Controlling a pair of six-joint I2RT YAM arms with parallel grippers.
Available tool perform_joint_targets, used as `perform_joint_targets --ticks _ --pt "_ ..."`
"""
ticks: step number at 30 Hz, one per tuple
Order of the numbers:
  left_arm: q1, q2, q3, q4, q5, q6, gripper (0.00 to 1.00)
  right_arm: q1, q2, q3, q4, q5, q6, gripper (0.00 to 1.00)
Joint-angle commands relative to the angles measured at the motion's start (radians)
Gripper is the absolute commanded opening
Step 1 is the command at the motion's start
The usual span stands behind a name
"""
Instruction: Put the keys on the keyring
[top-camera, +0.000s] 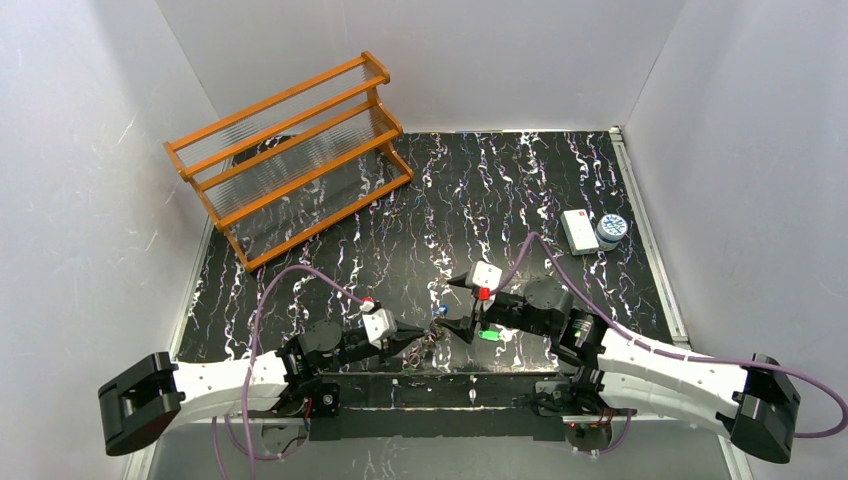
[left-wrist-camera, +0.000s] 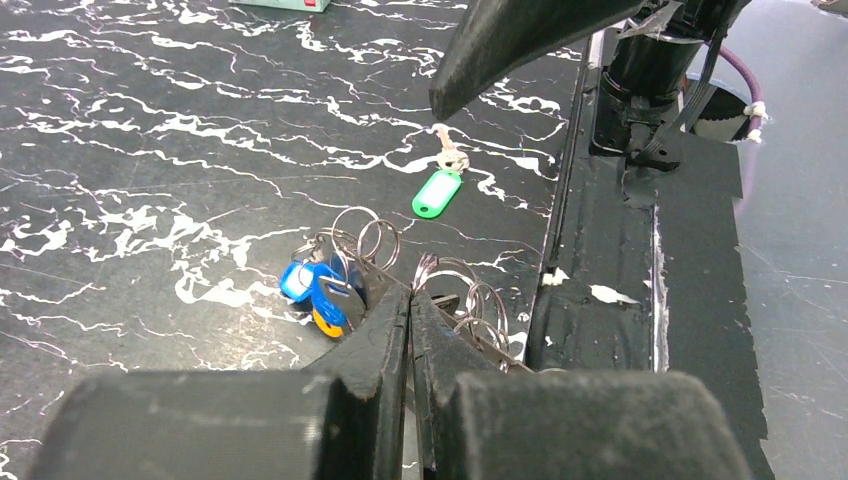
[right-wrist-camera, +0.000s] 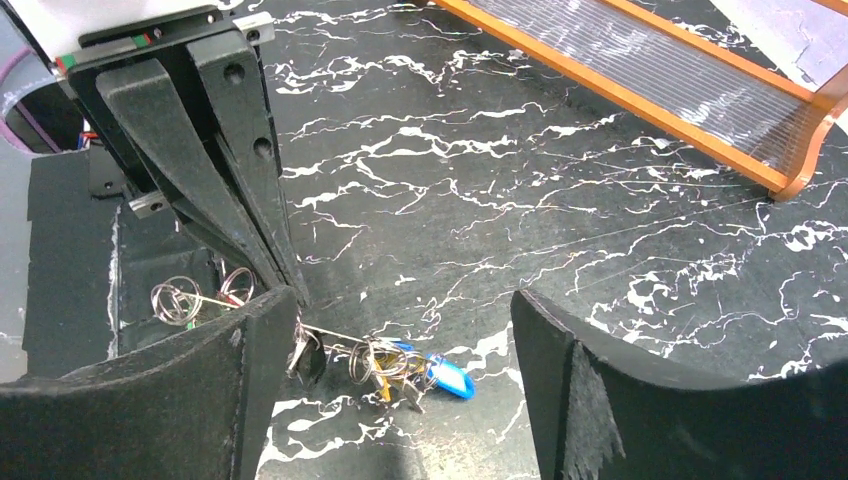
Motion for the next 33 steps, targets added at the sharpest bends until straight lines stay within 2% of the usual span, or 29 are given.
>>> perform_joint_targets --ticks 1,9,11,13,15,21,24,27,33 --pt "-0.006 -0.026 -0.008 0.042 -0.030 0.041 0.00 0.000 0.023 -0.006 0.055 -0.029 -0.014 0.82" --pt "-0.006 0.084 0.016 0.042 -0.064 0.039 0.00 0.000 0.100 -0.019 0.060 -0.038 0.009 0.48" --pt "-0.006 0.113 0.019 0.044 -0.078 0.036 0.00 -0.001 0.100 -0.039 0.084 0.000 0.048 0.44" --pt "-0.006 0.132 0.018 0.045 -0.102 0.036 0.00 -0.010 0.088 -0.078 0.121 0.038 0.098 0.44" --pt "-0.006 0.135 0.010 0.048 -0.129 0.034 0.00 -0.036 0.071 -0.108 0.156 0.011 0.152 0.48" --pt "-0.006 0.083 -0.015 0.076 -0.178 0.031 0.00 -0.192 0.062 -0.167 0.277 -0.279 0.314 0.64" --pt "-0.006 0.061 -0.027 0.081 -0.191 0.028 0.00 -0.235 0.079 -0.173 0.326 -0.374 0.360 0.65" --pt "-0.006 0.081 -0.017 0.083 -0.198 0.020 0.00 -0.247 0.088 -0.163 0.321 -0.399 0.366 0.66" --pt "-0.006 0.247 0.044 0.111 -0.205 0.010 0.00 -0.261 0.062 -0.163 0.276 -0.379 0.366 0.66"
